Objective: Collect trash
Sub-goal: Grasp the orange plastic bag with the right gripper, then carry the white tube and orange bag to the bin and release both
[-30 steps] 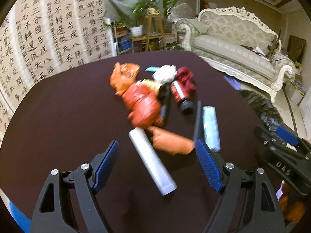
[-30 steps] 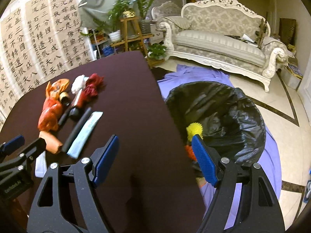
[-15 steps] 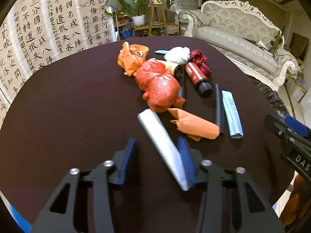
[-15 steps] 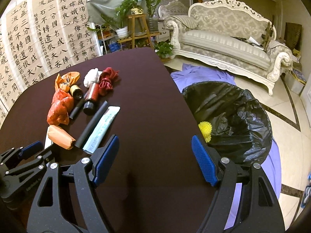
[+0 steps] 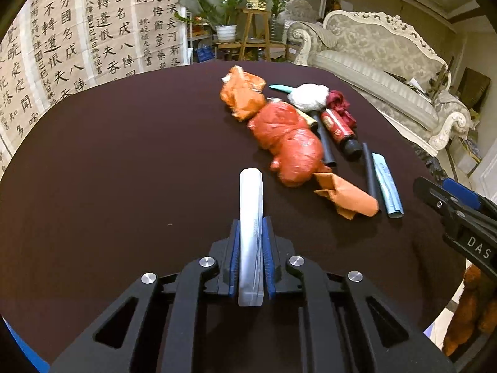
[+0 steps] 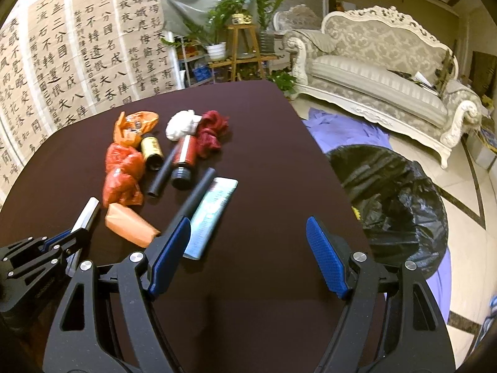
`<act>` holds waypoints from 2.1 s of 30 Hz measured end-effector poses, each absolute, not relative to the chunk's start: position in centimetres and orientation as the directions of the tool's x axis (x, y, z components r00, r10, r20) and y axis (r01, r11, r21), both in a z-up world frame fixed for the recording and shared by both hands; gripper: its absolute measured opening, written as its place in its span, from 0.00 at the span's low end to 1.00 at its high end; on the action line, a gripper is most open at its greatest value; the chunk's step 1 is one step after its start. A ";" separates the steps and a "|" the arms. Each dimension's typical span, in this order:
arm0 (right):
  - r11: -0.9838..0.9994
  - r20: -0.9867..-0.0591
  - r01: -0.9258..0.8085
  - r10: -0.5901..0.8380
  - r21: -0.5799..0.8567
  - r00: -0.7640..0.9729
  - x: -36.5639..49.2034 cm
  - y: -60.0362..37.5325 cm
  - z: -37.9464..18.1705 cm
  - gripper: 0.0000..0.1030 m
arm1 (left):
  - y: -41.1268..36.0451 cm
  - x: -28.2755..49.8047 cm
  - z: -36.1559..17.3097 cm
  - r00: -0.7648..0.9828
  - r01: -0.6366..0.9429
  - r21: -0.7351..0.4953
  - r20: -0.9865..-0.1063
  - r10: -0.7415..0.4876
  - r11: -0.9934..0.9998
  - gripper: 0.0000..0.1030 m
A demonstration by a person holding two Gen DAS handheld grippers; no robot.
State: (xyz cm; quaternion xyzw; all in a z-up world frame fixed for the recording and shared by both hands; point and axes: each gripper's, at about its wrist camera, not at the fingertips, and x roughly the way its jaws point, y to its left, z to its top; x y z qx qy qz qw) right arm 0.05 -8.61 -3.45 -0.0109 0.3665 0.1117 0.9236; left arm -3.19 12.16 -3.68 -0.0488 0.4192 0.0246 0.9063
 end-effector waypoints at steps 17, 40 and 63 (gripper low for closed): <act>0.922 -0.700 -0.385 0.291 0.024 0.653 -0.1 -1.4 -3.6 0.66 | 17.6 -3.9 -3.2 0.658 -0.188 -0.064 -0.749 0.077 0.980 0.14; 0.880 -0.752 -0.472 0.342 0.047 0.564 -1.1 1.0 -5.0 0.30 | 18.3 -4.7 -3.2 0.663 -0.195 -0.096 -0.746 0.060 0.976 0.14; 0.997 -0.642 -0.067 0.073 0.033 0.763 -1.0 -15.7 -1.5 0.30 | 5.2 -2.0 -0.1 0.714 0.131 -0.114 -0.678 -0.173 0.985 0.14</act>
